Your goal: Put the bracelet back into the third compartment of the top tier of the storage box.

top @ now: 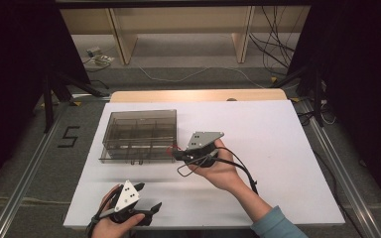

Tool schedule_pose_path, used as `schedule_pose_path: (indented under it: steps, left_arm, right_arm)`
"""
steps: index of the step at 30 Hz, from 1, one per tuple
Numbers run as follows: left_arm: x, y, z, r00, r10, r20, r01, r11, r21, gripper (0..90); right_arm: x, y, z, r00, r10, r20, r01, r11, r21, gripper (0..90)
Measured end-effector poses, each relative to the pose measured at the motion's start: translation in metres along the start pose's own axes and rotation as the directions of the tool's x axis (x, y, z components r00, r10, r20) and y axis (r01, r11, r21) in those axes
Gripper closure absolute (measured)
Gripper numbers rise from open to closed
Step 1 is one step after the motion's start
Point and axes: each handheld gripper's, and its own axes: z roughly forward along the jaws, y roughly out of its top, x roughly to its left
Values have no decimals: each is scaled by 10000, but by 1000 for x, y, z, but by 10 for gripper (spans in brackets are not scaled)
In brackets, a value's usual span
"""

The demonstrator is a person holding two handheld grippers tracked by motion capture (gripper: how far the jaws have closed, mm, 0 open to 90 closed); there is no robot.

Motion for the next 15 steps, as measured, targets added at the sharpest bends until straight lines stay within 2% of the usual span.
schedule_pose_path:
  steps: [15]
  left_arm:
    - [0,0,0,10000,-26,26,26,10000,-13,165]
  right_arm:
    - [0,6,7,10000,-58,-54,59,9999,100,884]
